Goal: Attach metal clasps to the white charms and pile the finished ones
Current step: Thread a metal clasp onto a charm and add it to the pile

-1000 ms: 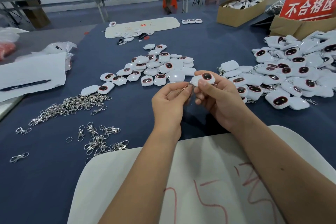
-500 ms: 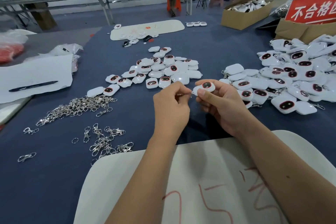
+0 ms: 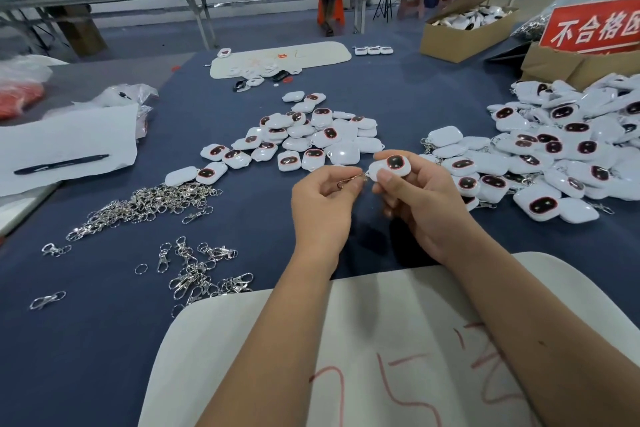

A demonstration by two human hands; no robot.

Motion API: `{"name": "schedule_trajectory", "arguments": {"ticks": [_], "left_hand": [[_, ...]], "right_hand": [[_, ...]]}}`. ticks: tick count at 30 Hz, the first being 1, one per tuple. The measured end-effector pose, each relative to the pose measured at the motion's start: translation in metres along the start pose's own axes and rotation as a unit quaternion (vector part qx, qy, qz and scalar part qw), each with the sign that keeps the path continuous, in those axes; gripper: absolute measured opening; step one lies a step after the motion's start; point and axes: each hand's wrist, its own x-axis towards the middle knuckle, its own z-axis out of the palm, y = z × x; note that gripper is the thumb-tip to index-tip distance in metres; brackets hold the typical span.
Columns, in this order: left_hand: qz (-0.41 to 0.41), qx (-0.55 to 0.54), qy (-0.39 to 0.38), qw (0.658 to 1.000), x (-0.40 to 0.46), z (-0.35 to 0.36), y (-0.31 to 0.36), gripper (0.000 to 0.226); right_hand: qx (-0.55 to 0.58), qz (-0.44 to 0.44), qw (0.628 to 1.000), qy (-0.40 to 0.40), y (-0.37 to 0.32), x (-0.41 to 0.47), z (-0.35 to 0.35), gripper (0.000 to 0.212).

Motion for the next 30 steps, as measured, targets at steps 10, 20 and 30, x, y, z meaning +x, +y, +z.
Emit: {"name": "schedule_trajectory", "arguments": {"ticks": [10, 20, 30], "left_hand": [[-0.064, -0.142, -0.013, 0.988, -0.0039, 0.0042, 0.0048, 0.012], [-0.014, -0.061, 0.012, 0.998, -0.003, 0.0037, 0.0062, 0.02], [0.13, 0.165, -0.035, 0.977, -0.006, 0.0034, 0.0023, 0.026]], "right_hand": [[0.053, 0.027, 0.997, -0.049, -0.0042, -0.0004, -0.0015, 0.02], [0.037, 0.032, 0.999, -0.02, -0.0045, -0.0012, -0.0004, 0.031], [0.021, 0.017, 0.999, 0.022, -0.0009, 0.0018, -0.002, 0.005]]}}
